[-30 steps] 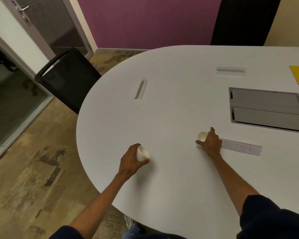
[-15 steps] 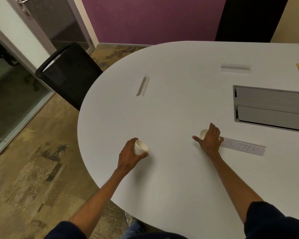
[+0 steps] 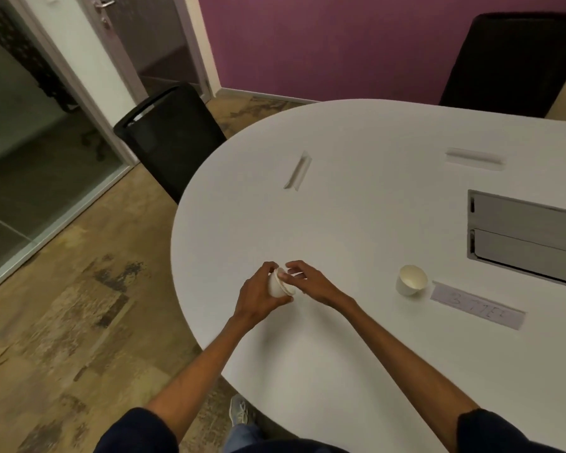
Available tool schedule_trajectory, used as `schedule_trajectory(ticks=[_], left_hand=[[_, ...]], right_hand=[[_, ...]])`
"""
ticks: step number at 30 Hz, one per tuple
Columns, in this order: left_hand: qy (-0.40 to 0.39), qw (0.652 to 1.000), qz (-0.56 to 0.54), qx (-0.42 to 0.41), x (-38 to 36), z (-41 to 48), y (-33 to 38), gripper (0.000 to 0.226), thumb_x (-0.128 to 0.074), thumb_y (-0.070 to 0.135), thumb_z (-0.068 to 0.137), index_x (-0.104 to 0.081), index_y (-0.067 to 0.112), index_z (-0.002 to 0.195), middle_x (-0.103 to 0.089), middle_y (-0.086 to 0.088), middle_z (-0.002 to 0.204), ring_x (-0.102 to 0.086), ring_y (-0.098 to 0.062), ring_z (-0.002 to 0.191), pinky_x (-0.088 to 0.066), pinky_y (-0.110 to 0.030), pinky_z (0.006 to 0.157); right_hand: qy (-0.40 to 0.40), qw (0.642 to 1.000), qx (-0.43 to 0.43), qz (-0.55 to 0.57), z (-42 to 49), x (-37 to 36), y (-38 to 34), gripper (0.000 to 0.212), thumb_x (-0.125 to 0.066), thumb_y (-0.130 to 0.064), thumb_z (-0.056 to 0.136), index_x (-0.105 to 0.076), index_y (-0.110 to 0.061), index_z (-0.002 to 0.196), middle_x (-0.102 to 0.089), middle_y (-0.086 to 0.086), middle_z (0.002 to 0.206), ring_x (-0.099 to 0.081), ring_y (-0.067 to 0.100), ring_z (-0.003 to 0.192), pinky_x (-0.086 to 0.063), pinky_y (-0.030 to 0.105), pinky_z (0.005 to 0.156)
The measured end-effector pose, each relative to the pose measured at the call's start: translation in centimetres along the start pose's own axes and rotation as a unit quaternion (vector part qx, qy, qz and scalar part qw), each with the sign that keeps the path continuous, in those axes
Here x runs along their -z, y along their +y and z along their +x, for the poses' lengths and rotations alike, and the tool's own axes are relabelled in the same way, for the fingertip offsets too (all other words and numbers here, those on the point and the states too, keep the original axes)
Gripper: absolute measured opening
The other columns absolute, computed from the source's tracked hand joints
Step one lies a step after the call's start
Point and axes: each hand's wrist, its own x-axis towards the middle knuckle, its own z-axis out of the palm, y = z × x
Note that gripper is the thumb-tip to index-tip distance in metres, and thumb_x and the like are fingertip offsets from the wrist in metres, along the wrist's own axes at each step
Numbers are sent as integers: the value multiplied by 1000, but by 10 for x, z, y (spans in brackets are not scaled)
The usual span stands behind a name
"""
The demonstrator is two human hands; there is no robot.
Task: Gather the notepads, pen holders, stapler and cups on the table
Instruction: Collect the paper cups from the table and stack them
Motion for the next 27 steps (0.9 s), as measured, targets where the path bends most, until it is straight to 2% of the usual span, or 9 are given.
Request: schedule_trajectory(ticks=[2,5,9,13,18,20,24,27], left_hand=[[13,1000,-3,1,12,-3,-10,66,-84,46,63,-46,33,116,-63,15,104,-62,-14,88,-51,-28,73],[24,1000,-4,3,33,-6,-30,68,-84,48,60,-48,36,116,-62,14,108,-61,-13,91,-53,-31,76],[46,999,-1,2,62,-11,-54,67,-84,49,59,-48,38,115,-60,16,107,-60,-12,89,-52,-28,73],[73,997,-22,24,91,-16,-83,68,-84,51,59,-47,40,115,-60,17,105,-60,-11,89,-52,-25,72],[112,990,-61,55,132,-11,-126,77,-86,49,57,-48,32,121,-61,12,109,-61,-12,92,-56,-32,75],[127,987,-68,67,150,-9,-146,79,-89,45,57,-48,28,123,-62,9,109,-61,-13,93,-54,-27,73],[144,981,-84,96,187,-10,-186,74,-93,36,56,-53,22,117,-65,9,102,-63,-8,87,-45,-9,61],[158,978,-87,102,212,-12,-214,71,-93,34,56,-57,20,116,-66,11,100,-64,-8,86,-45,-6,59]], right_hand=[[-30,999,9,-22,12,-14,-10,72,-72,-70,66,-54,-31,125,-62,-9,119,-60,8,107,-51,30,93],[-46,997,24,-62,27,-31,-25,60,-81,-52,68,-56,-29,118,-63,-7,113,-61,10,103,-52,30,92],[-68,994,44,-77,42,-54,-52,52,-84,-40,70,-59,-28,113,-64,-9,106,-63,12,98,-53,26,86],[-84,989,69,-99,63,-83,-79,50,-85,-32,69,-61,-27,113,-66,-9,107,-64,14,98,-55,30,87],[-78,985,94,-120,91,-126,-121,55,-86,-31,69,-60,-25,117,-63,-10,108,-61,10,97,-52,18,78],[-69,986,100,-118,104,-146,-135,53,-83,-29,72,-58,-25,118,-60,-11,108,-59,10,97,-49,17,77],[-48,990,112,-71,129,-185,-152,49,-74,-37,72,-56,-28,117,-59,-5,113,-57,17,103,-54,25,78],[-31,992,119,-38,144,-212,-162,48,-67,-37,74,-55,-26,119,-56,0,118,-56,20,106,-56,30,77]])
